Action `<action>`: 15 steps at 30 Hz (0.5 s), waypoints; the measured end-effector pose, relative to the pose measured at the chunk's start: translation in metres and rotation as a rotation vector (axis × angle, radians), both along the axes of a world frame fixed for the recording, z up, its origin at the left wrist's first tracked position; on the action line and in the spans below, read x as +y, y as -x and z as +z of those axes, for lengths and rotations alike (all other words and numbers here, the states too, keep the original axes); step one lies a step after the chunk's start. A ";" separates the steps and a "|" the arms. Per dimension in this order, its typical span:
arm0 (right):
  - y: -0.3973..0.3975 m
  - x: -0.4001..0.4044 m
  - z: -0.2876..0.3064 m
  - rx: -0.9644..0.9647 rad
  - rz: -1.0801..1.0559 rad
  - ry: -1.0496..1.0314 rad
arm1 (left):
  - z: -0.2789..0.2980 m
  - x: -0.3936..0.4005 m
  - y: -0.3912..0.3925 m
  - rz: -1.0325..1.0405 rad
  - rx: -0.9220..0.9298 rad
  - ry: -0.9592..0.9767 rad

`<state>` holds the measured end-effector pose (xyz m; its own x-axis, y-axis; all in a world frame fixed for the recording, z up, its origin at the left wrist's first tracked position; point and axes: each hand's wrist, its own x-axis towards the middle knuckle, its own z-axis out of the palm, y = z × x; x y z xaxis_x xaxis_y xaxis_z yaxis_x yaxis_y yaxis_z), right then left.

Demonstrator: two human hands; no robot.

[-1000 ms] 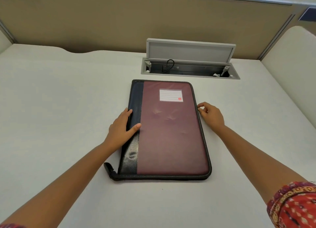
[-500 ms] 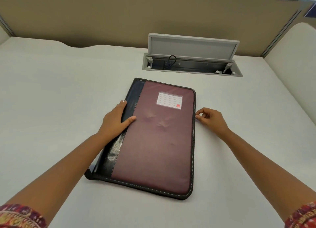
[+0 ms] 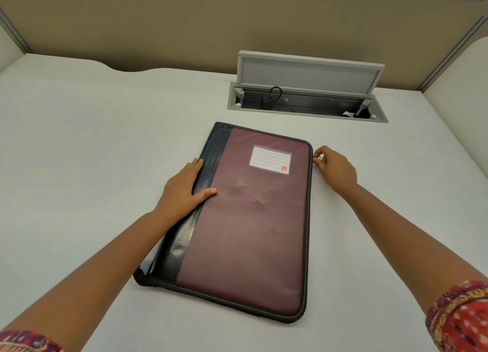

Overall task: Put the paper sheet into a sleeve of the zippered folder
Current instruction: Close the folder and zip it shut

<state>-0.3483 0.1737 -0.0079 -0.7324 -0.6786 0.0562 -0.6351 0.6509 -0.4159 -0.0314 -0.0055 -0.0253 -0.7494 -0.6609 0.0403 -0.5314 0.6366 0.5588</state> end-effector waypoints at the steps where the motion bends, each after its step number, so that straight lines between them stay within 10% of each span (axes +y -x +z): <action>1: 0.005 -0.004 0.001 0.036 0.008 -0.025 | 0.000 0.000 0.000 -0.001 0.003 0.001; 15: 0.058 -0.050 0.025 0.484 0.492 -0.414 | 0.000 0.000 -0.002 -0.005 0.001 -0.003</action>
